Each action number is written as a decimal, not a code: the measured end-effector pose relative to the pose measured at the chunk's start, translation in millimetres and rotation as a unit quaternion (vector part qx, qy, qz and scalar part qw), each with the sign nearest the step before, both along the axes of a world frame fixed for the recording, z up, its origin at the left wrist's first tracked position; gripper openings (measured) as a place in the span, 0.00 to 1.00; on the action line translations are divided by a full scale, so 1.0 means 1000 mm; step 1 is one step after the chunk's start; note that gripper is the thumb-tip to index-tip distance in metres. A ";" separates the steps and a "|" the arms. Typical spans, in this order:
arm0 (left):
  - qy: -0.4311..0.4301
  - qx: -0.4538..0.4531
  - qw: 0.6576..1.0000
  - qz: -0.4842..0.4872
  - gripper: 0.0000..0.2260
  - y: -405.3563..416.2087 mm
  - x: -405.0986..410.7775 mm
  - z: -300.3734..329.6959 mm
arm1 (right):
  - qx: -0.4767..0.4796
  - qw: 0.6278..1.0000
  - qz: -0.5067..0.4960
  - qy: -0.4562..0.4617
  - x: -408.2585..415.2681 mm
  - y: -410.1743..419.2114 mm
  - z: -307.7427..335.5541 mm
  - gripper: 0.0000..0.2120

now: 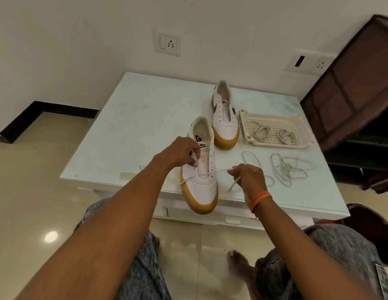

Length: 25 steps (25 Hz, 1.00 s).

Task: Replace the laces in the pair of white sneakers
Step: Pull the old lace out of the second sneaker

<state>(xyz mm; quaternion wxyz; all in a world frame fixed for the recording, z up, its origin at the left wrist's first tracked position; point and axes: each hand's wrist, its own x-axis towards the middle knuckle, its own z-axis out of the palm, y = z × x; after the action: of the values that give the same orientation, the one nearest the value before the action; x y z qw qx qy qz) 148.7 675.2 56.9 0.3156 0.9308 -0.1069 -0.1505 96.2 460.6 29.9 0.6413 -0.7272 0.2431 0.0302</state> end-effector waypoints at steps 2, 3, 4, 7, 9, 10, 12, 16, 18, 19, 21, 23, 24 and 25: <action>0.003 0.009 1.000 0.008 0.12 -0.005 -0.002 0.002 | -0.076 0.996 0.036 0.002 -0.005 -0.010 -0.002 0.04; 0.004 0.020 1.000 0.005 0.11 -0.009 -0.002 0.003 | -0.171 0.980 0.096 -0.026 -0.006 -0.009 -0.002 0.07; 0.000 0.036 0.999 -0.002 0.11 -0.013 -0.002 0.004 | -0.249 0.951 0.164 -0.077 -0.007 -0.003 -0.002 0.11; -0.009 0.045 0.999 0.007 0.09 -0.020 -0.005 0.002 | -0.396 0.838 0.324 -0.187 -0.012 0.027 -0.008 0.11; -0.010 0.014 1.000 0.026 0.08 -0.018 -0.005 -0.001 | -0.453 0.798 0.357 -0.175 -0.011 0.036 -0.018 0.10; -0.014 0.003 0.999 0.029 0.08 -0.017 -0.007 -0.003 | -0.466 0.793 0.357 -0.162 -0.011 0.038 -0.020 0.10; -0.018 -0.017 0.999 0.035 0.07 -0.018 -0.010 -0.007 | -0.462 0.803 0.346 -0.146 -0.006 0.035 -0.018 0.09; -0.013 -0.049 0.997 0.051 0.06 -0.021 -0.017 -0.011 | -0.415 0.828 0.359 -0.115 0.001 0.026 -0.004 0.02; -0.014 -0.065 0.997 0.049 0.06 -0.020 -0.017 -0.014 | -0.369 0.861 0.334 -0.106 0.008 0.014 0.008 0.06; -0.009 -0.070 0.996 0.049 0.06 -0.020 -0.016 -0.014 | -0.348 0.880 0.311 -0.091 0.013 0.002 0.013 0.10; 0.000 -0.058 0.998 0.038 0.06 -0.020 -0.011 -0.011 | -0.330 0.903 0.268 -0.058 0.024 -0.028 0.021 0.09; 0.003 -0.024 1.000 0.013 0.07 -0.023 -0.001 -0.008 | -0.363 0.897 0.246 -0.049 0.031 -0.047 0.021 0.03; 0.007 -0.004 1.000 0.000 0.07 -0.024 0.003 -0.005 | -0.373 0.891 0.252 -0.061 0.030 -0.047 0.019 0.01; 0.011 0.017 1.000 -0.014 0.07 -0.025 0.007 -0.003 | -0.377 0.882 0.268 -0.084 0.026 -0.041 0.016 0.05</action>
<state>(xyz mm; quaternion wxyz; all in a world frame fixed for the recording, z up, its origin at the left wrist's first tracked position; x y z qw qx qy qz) 155.8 650.6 54.0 0.2990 0.9326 -0.1141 -0.1665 122.7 420.1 46.4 0.3042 -0.9512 -0.0234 0.0458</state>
